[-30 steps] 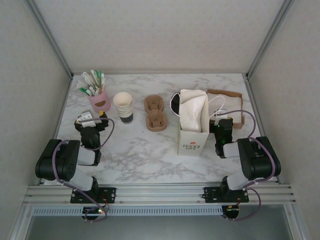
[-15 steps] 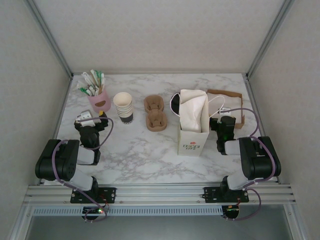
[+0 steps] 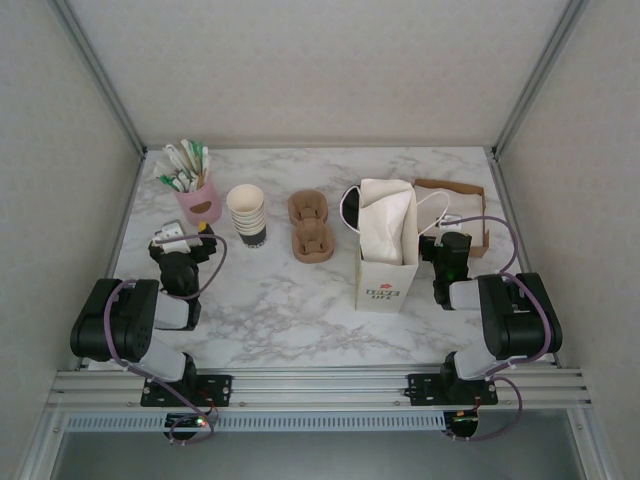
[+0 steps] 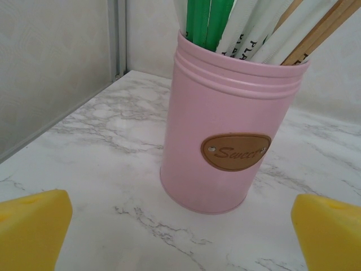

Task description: Pack the takeout coffee

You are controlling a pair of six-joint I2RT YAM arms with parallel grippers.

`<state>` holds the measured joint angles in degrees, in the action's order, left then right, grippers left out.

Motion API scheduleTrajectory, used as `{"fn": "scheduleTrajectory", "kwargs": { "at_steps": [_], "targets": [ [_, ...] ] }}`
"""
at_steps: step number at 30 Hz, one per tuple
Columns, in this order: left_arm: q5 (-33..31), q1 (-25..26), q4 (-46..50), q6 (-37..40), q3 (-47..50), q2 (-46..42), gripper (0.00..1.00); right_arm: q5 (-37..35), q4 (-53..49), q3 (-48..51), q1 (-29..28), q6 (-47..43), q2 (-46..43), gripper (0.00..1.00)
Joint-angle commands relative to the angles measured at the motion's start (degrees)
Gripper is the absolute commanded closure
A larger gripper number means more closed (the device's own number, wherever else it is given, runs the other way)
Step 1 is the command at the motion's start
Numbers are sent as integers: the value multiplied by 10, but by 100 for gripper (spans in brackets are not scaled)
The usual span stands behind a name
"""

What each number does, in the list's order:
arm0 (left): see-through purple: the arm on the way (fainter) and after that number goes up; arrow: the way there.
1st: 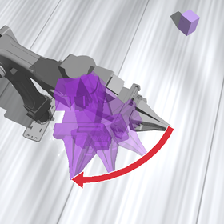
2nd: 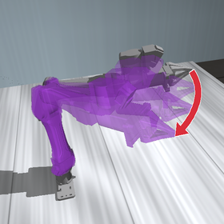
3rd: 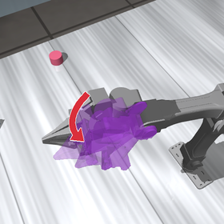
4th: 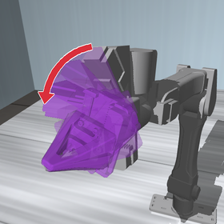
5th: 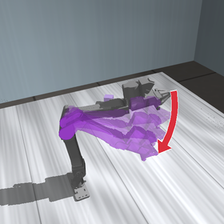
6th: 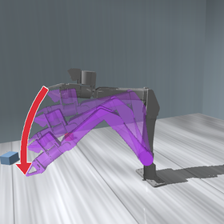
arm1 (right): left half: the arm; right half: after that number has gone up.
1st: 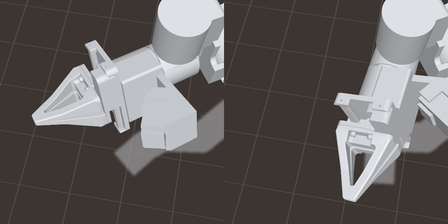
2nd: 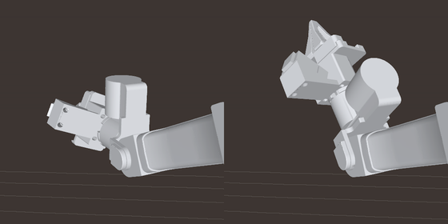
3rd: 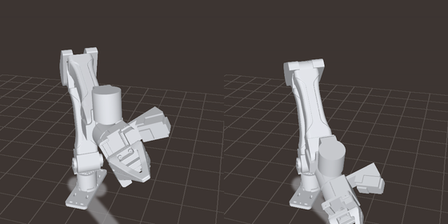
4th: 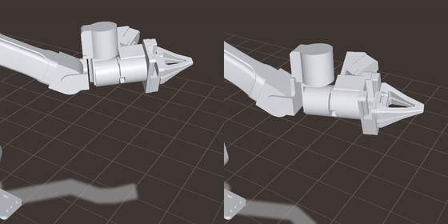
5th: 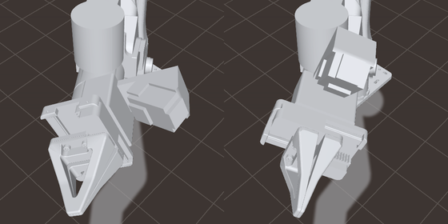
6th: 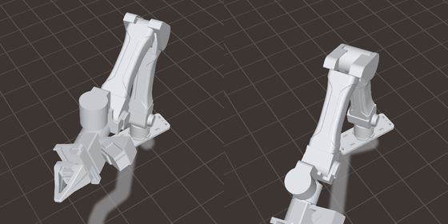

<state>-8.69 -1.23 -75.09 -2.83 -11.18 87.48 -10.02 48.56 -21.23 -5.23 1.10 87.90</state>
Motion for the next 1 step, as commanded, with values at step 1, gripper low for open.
{"fn": "scheduleTrajectory", "kwargs": {
  "at_steps": [1],
  "targets": [
    [8, -3, -4, -7, -10, 6, 0, -3, 1, -7, 2, 7, 3, 1]
  ]
}}
